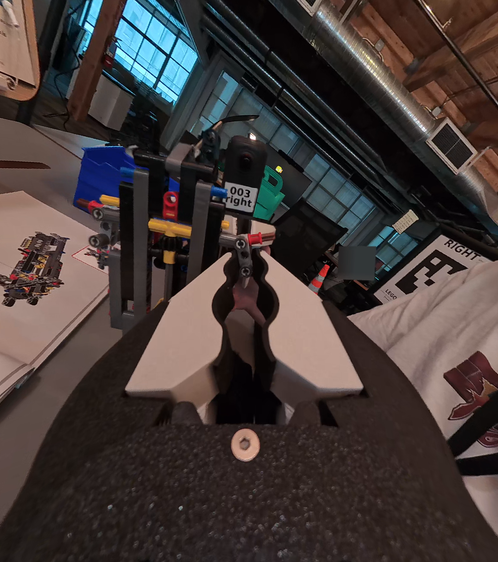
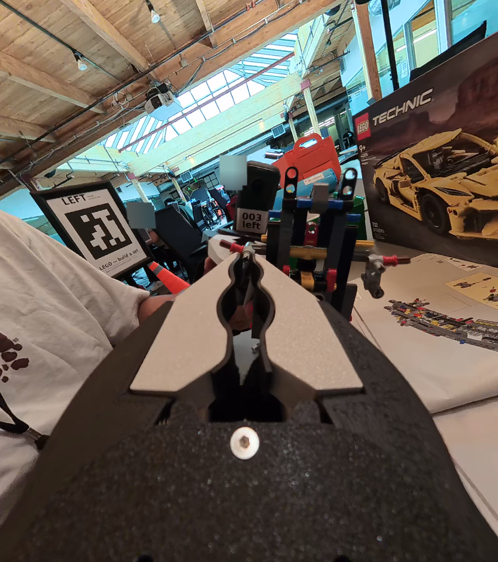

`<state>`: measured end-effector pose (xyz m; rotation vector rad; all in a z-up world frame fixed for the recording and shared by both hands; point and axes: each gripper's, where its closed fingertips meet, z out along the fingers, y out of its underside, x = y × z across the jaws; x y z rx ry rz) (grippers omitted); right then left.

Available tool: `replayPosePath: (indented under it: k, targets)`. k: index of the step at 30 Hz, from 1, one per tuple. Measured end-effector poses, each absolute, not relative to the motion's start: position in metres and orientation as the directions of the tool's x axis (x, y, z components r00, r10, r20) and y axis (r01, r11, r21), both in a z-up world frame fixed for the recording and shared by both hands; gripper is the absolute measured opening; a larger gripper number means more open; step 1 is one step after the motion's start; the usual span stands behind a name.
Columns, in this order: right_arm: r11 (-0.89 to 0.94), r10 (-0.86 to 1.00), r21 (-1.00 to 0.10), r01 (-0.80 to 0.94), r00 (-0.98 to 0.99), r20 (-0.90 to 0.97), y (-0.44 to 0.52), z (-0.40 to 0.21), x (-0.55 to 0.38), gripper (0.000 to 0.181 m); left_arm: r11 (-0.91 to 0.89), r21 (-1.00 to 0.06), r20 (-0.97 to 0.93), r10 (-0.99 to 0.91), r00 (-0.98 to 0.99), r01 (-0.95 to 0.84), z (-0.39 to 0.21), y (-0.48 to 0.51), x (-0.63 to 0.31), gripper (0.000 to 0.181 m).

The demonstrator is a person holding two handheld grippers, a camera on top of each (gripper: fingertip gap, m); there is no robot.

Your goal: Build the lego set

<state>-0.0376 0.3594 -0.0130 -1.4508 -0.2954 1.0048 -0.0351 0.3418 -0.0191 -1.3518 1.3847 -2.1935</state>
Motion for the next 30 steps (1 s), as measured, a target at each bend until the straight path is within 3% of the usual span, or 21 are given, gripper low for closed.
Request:
replayPosePath:
  k: [9,11,14,17,24,30]
  targets:
    - [-0.144,0.737,-0.926,-0.349,0.587,-0.336,0.356,-0.012,-0.040,0.005,-0.460,-0.856,0.504,-0.640,-0.581,-0.237,-0.021,0.340,-0.038,0.007]
    - [-0.090,0.738,-0.932,-0.350,0.605,-0.298,0.354,-0.006,-0.033,0.025,-0.454,-0.866,0.485,-0.658,-0.577,-0.210,-0.021,0.341,-0.038,0.007]
    - [-0.044,0.665,-0.936,-0.348,0.690,-0.287,0.364,-0.004,-0.019,0.072,-0.444,-0.878,0.461,-0.681,-0.568,-0.181,-0.021,0.342,-0.039,0.007]
    - [-0.144,0.647,-0.927,-0.348,0.676,-0.354,0.374,-0.014,-0.029,0.109,-0.433,-0.887,0.444,-0.706,-0.551,-0.160,-0.021,0.342,-0.039,0.007]
    - [-0.283,0.635,-0.895,-0.345,0.632,-0.445,0.381,-0.021,-0.038,0.091,-0.397,-0.910,0.398,-0.758,-0.517,-0.120,-0.022,0.336,-0.036,0.007]
    - [-0.271,0.629,-0.888,-0.371,0.631,-0.455,0.381,-0.021,-0.035,0.090,-0.406,-0.905,0.410,-0.755,-0.513,-0.125,-0.022,0.337,-0.033,0.007]
